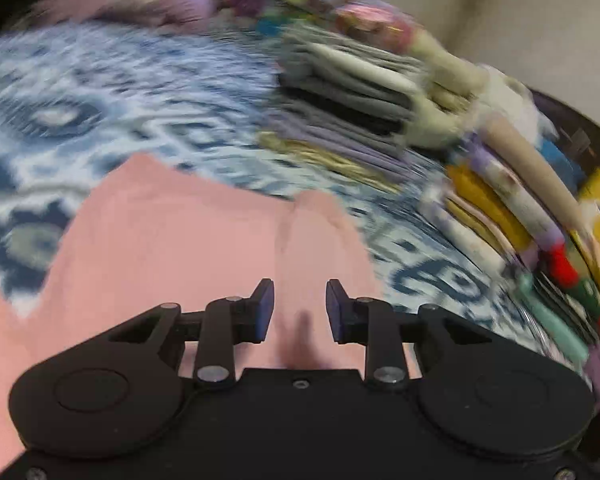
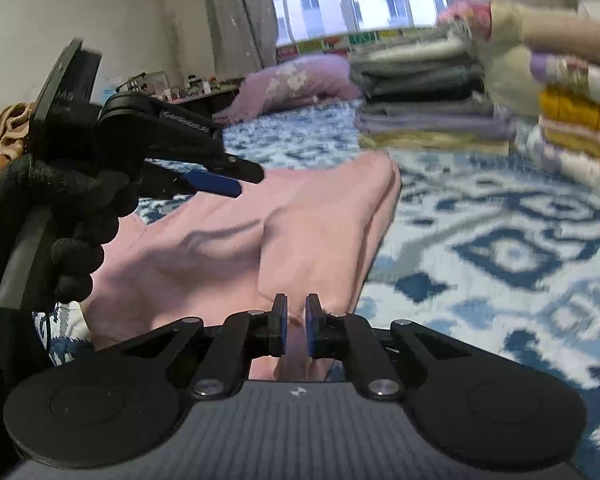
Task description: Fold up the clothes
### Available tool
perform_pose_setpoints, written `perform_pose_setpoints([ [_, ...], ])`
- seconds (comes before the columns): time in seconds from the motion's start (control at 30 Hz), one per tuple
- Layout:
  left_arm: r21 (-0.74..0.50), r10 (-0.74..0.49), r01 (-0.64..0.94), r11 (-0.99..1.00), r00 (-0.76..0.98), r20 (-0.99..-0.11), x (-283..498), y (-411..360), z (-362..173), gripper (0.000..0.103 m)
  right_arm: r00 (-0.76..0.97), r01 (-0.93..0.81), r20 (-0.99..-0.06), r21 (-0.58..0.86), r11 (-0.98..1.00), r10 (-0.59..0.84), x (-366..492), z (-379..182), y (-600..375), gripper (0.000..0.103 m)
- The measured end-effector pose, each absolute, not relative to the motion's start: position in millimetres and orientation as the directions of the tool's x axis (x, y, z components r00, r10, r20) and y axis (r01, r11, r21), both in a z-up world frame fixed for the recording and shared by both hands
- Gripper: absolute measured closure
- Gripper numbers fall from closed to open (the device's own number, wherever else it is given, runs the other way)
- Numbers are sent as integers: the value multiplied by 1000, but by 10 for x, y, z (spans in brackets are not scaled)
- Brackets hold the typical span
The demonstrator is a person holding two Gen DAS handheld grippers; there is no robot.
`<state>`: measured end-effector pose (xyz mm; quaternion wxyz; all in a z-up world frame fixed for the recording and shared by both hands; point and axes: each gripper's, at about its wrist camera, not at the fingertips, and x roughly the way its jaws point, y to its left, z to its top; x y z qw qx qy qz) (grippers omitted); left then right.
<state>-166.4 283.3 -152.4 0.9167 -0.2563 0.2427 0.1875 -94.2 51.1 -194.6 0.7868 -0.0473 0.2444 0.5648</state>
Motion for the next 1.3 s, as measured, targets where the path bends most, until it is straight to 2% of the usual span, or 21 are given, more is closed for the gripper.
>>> perform_pose_setpoints([
  [0.07,-314,187,-438,842,784,-592,-1514,2724,-1627,78,248,-915,-430,191,356,868,-962,-1954,528,92],
  [0.13,-233,176,-421,877,731,-660,-1353,2623,-1802,78,230,-917,-469,188,351,853,-951,-2003,596,92],
  [0.17,-191,195,-414,890,724,-661,-1331,2588,-1887,74,222,-920,-496,179,349,839,-955,-2040,635,92],
  [0.23,-149,217,-407,901,722,-657,-1343,2529,-1906,74,220,-926,-524,154,346,823,-984,-2072,674,92],
  [0.4,-88,236,-364,927,751,-616,-1232,2452,-1656,74,208,-920,-509,189,344,835,-954,-2049,623,92],
  [0.5,-65,221,-331,941,750,-623,-985,2456,-1648,74,208,-921,-511,185,343,834,-962,-2054,631,91],
  [0.63,55,260,-313,948,665,-700,-544,2471,-1878,74,197,-921,-511,195,336,837,-970,-2051,635,87],
  [0.7,55,274,-328,943,672,-688,-485,2523,-1817,74,187,-924,-509,200,327,840,-980,-2053,628,84],
  [0.87,54,306,-362,930,688,-659,-326,2659,-1679,74,179,-926,-507,204,319,843,-997,-2071,618,83],
  [1.17,114,347,-375,920,642,-683,158,2858,-1845,75,164,-925,-509,219,311,845,-970,-2089,638,83],
  [1.3,79,336,-395,915,639,-692,185,2939,-1851,73,156,-926,-512,222,305,845,-954,-2101,651,83],
])
